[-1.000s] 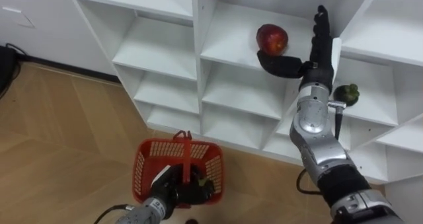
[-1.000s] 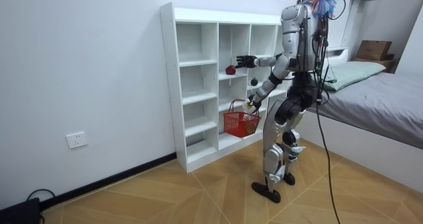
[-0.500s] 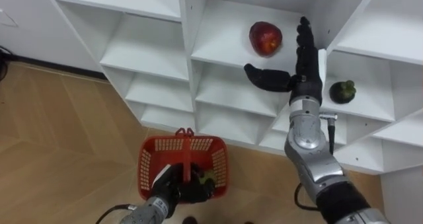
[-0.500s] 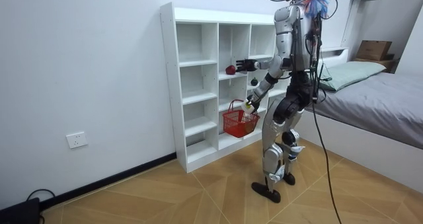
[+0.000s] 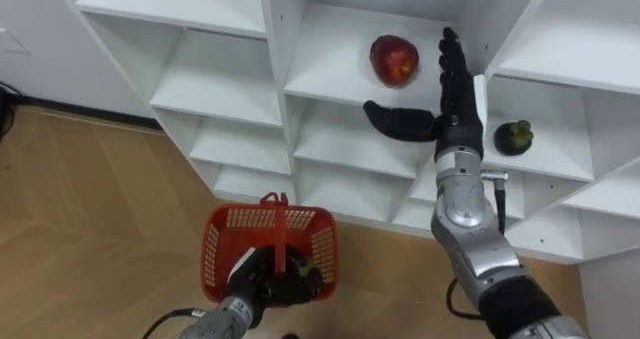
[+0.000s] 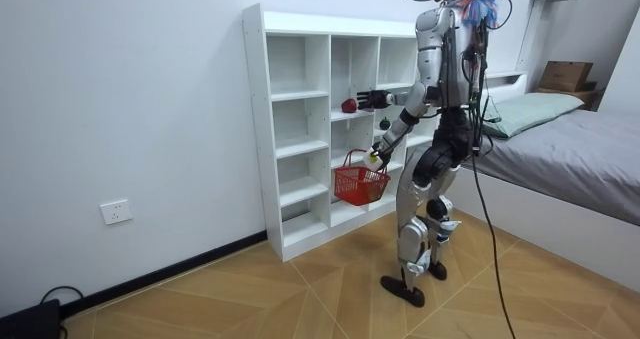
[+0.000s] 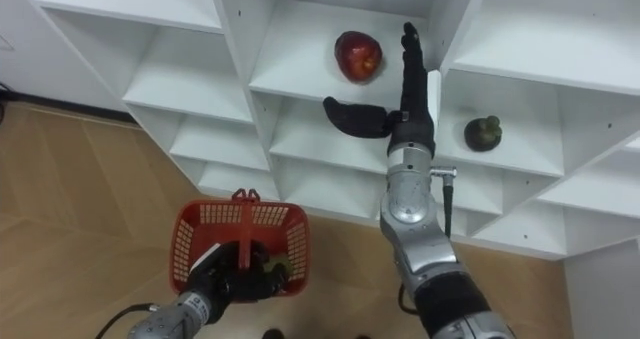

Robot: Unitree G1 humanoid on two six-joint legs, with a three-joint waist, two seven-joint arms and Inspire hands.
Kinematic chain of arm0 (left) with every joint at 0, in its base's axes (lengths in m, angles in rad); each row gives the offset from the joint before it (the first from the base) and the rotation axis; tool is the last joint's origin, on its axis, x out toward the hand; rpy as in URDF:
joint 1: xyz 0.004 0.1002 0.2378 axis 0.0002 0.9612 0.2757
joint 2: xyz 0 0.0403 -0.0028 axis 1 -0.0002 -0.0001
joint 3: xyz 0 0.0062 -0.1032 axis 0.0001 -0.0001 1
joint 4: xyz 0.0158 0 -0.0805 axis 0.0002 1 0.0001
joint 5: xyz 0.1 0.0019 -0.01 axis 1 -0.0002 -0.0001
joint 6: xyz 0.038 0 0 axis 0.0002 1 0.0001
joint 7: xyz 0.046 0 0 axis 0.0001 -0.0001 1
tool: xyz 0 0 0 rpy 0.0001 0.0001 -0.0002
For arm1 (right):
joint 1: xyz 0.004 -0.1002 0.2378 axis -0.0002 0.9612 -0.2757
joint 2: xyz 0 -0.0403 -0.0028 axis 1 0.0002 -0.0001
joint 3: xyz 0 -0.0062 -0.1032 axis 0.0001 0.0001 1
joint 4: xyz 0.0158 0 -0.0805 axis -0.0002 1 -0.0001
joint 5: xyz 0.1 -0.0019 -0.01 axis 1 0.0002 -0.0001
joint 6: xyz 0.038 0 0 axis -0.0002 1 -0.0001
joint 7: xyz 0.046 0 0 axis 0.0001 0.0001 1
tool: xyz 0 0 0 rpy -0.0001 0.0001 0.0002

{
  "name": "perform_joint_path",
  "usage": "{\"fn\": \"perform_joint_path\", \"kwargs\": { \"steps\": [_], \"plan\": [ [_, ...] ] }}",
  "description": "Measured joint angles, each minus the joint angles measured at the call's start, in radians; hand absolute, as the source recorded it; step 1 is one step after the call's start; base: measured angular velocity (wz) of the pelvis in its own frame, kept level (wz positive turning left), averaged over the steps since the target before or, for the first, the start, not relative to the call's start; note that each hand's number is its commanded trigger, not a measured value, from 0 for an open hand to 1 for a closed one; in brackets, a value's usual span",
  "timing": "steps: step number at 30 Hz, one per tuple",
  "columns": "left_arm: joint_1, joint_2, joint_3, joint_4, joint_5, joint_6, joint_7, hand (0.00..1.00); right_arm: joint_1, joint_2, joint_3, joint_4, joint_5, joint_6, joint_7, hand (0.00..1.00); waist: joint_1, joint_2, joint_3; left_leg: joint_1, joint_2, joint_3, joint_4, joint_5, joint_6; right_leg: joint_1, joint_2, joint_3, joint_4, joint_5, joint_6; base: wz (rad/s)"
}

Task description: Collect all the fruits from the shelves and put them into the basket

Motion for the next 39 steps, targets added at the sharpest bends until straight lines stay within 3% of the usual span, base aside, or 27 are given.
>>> {"fn": "perform_joint_path", "kwargs": {
  "steps": [6,25,30,39],
  "plan": [
    [0.0,-0.004,0.0,0.0,0.0,0.0,0.0,1.0,0.045,-0.001,0.01,-0.076,-0.004,0.001,-0.005,0.0,-0.001,0.0,0.0,0.001,0.001,0.002,-0.002,0.0,0.0,-0.001,0.002,0.002,-0.001,0.0,0.0,0.0],
    [0.0,-0.004,-0.001,0.03,0.0,-0.005,0.0,1.0,0.045,-0.011,0.008,-0.058,-0.003,0.002,-0.01,0.0,0.001,-0.004,0.0028,0.0,0.002,0.006,-0.003,-0.002,-0.001,0.001,-0.001,-0.004,-0.001,-0.001,0.0,0.0],
    [0.0,-0.005,-0.002,0.041,0.0,-0.017,0.0,1.0,0.044,-0.011,0.007,-0.057,-0.003,0.003,-0.011,0.0,0.001,-0.016,0.0167,-0.003,0.002,0.006,-0.003,-0.002,-0.001,-0.001,0.0,-0.005,-0.004,-0.002,0.0,0.0],
    [-0.018,-0.012,-0.013,0.074,0.0,-0.021,0.0,1.0,0.034,-0.009,0.007,-0.057,-0.003,0.013,-0.013,0.0,0.006,-0.016,0.0169,-0.007,0.001,0.009,-0.011,-0.005,0.0,-0.011,-0.002,-0.006,-0.001,-0.007,0.0,0.0]
  ]
}}
